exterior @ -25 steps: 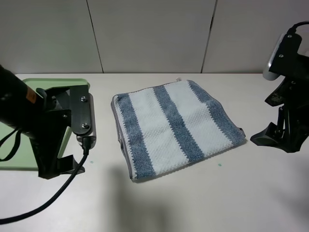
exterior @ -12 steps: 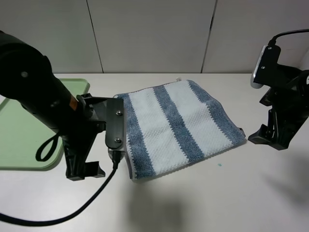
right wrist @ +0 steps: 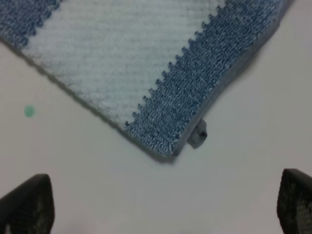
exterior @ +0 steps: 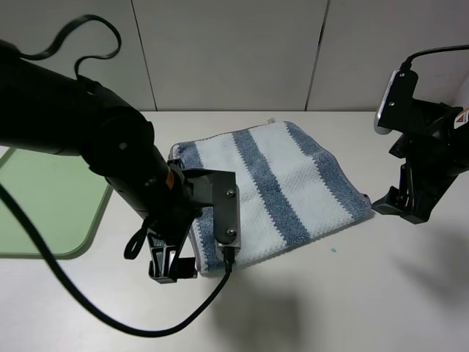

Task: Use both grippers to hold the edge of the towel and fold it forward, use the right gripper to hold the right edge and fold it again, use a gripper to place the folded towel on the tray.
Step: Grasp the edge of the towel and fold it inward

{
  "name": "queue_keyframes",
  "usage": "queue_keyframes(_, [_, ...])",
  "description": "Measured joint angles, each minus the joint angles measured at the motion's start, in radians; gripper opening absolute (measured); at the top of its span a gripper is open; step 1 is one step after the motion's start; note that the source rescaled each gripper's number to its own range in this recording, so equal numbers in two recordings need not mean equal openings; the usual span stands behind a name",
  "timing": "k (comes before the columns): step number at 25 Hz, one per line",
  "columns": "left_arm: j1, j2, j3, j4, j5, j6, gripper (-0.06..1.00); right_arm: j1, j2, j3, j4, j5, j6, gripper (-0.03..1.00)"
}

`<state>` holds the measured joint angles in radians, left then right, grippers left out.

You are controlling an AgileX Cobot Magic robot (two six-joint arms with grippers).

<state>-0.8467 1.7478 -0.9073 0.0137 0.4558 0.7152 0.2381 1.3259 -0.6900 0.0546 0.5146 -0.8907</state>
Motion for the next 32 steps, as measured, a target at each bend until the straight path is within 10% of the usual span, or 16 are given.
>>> queue_keyframes(32, [-0.106, 0.160, -0.094, 0.026, -0.028, -0.007, 0.99, 0.000, 0.000, 0.000, -0.004, -0.022, 0.000, 1.00])
